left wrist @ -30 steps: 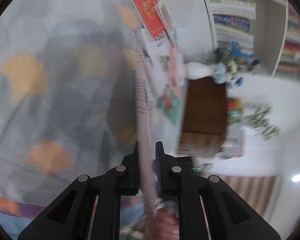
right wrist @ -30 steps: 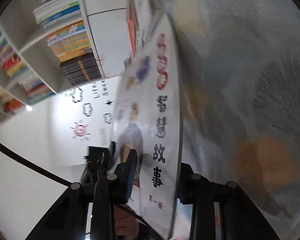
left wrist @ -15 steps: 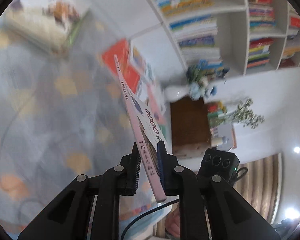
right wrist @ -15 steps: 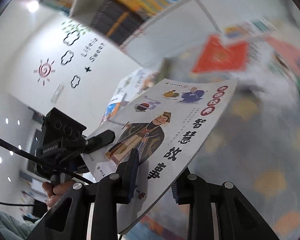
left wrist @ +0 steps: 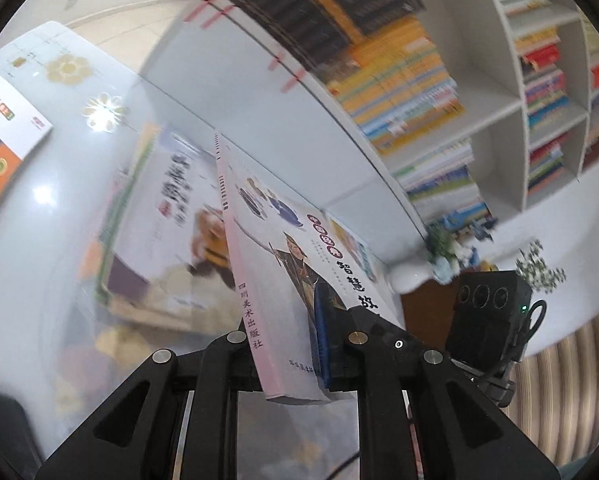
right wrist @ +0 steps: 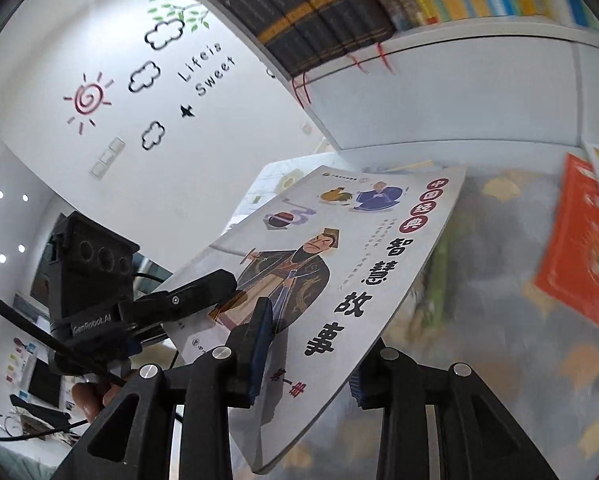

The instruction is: Organize books

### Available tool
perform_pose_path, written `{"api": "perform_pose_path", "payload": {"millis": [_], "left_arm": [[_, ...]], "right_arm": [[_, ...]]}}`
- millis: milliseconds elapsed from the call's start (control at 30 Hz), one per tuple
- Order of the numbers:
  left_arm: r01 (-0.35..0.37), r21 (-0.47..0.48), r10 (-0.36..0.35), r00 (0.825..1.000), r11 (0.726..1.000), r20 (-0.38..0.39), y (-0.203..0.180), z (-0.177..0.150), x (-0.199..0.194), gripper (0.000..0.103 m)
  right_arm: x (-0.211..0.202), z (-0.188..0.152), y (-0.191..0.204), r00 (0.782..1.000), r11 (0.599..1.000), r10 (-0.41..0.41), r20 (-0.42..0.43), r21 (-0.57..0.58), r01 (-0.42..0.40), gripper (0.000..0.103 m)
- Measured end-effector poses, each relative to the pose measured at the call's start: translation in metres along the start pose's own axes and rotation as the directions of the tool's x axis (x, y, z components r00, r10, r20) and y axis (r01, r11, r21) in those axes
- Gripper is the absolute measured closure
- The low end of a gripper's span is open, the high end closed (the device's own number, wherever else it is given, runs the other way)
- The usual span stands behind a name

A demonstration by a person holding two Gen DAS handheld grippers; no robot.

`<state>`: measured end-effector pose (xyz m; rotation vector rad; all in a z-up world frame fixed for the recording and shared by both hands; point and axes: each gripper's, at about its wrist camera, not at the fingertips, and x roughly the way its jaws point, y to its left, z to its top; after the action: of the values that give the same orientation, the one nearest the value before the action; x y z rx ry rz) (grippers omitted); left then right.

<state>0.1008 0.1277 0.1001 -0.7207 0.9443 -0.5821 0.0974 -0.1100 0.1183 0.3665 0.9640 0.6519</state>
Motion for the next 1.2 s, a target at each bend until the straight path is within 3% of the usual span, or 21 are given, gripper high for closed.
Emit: {"api": "perform_pose_path", "payload": {"millis": [167,400,433,500,533,567,633,733,800,933,1100,1200], "left_arm": [[-0.060,0.017,0.061,0.998,0.998,-0.013,0.025,0.017,0.017,0.088],[-0.139,0.033,0.141,0.986,0.990,-0.085,0.052,0.031,0.044,0.086],[-0.172,0.029,0.174,0.981,0.985,-0.091,0.056,0.031,0.045,0.082],[-0.303,0.033,0.305,0.949,0.952,-0.086,0.065,0.032,0.043,0.080],[-0.353,0.034,0.355,0.932,0.935,-0.078,0.070,0.030,0.039,0.080],[-0.382,0.027,0.383,0.921,0.924,-0.073,0.075,0.028,0.034,0.080],[-0.403,-0.006,0.402,0.913,0.915,-0.067,0.083,0.022,0.022,0.080],[-0.418,-0.017,0.416,0.908,0.908,-0.054,0.079,0.011,0.008,0.080],[-0.413,0.016,0.413,0.909,0.911,-0.047,0.063,0.003,0.006,0.080],[-0.336,0.122,0.346,0.935,0.934,-0.077,0.019,-0.014,0.021,0.080],[-0.202,0.215,0.245,0.949,0.956,-0.199,-0.045,-0.047,0.077,0.077],[-0.125,0.263,0.204,0.933,0.957,-0.298,-0.088,-0.075,0.125,0.077]], "right_arm": [[0.039,0.019,-0.005,0.997,0.998,-0.052,-0.049,-0.021,0.051,0.070],[0.084,0.032,-0.034,0.987,0.989,-0.111,-0.115,0.084,0.121,0.068],[0.088,0.033,-0.037,0.985,0.986,-0.121,-0.120,0.100,0.133,0.066],[0.092,0.027,-0.046,0.973,0.971,-0.180,-0.142,0.131,0.199,0.054],[0.097,0.022,-0.053,0.955,0.951,-0.244,-0.170,0.153,0.270,0.053],[0.101,0.018,-0.061,0.949,0.942,-0.252,-0.188,0.177,0.285,0.053],[0.092,0.014,-0.065,0.967,0.946,-0.214,-0.139,0.216,0.241,0.051],[0.084,0.007,-0.072,0.971,0.942,-0.189,-0.150,0.250,0.222,0.051],[0.073,-0.006,-0.080,0.979,0.941,-0.136,-0.154,0.289,0.177,0.051],[0.035,-0.050,-0.099,0.982,0.923,-0.082,-0.172,0.359,0.140,0.051],[-0.041,-0.134,-0.134,0.979,0.867,-0.103,-0.174,0.466,0.174,0.051],[-0.105,-0.185,-0.167,0.970,0.806,-0.185,-0.159,0.540,0.242,0.050]]}}
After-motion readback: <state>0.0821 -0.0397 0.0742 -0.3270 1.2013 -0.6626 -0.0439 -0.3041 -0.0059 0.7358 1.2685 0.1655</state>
